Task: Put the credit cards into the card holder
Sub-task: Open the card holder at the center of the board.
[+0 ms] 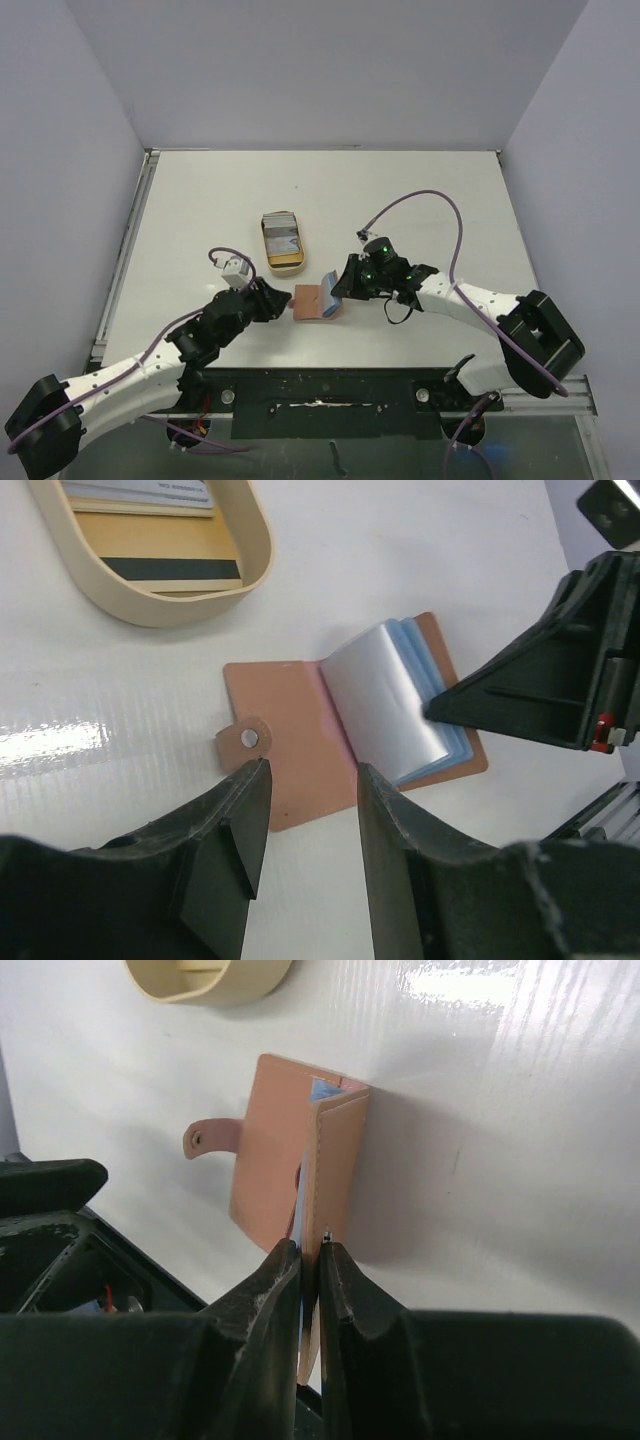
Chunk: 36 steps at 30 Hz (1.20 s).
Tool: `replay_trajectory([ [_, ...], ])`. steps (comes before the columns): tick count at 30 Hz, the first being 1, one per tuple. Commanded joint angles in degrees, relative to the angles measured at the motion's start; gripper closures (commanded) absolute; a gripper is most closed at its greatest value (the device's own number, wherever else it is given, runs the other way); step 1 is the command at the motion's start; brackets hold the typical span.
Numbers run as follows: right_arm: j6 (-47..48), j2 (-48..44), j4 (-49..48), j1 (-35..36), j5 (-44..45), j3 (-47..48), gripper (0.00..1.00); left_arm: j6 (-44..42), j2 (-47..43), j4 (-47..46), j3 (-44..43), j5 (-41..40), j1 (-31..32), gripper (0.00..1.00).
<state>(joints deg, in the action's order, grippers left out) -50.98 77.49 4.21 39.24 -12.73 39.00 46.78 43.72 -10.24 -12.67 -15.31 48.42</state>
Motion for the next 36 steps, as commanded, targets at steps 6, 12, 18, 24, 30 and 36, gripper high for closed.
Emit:
replay_trajectory([
  [6, 3.4, 4.2, 2.3, 2.9, -1.0, 6.1, 0.92, -2.6, 5.1, -14.0, 0.4, 3.4, 0.1, 0.62],
  [12, 2.5, 3.4, 1.4, 2.9, -0.7, 4.9, 0.8, -0.8, 10.3, -17.6, 2.0, 3.6, 0.0, 0.64],
  [18, 0.7, 3.3, -2.6, 2.9, -1.7, 2.1, 0.82, -0.1, 15.4, -20.6, 2.8, 4.5, 0.0, 0.64],
  [24, -0.3, 3.8, -4.2, 2.9, -1.5, 0.8, 0.88, -0.6, 20.3, -20.9, 2.5, 4.8, 0.0, 0.66],
  [30, 0.1, 2.7, -6.5, 2.9, -2.3, -0.6, 1.0, -1.9, 23.4, -20.3, 2.3, 4.3, 0.0, 0.7],
  [36, -1.2, 0.8, -13.5, 2.8, -6.9, -3.2, 1.0, -1.2, 25.9, -19.8, 2.1, 4.9, 0.0, 0.7],
])
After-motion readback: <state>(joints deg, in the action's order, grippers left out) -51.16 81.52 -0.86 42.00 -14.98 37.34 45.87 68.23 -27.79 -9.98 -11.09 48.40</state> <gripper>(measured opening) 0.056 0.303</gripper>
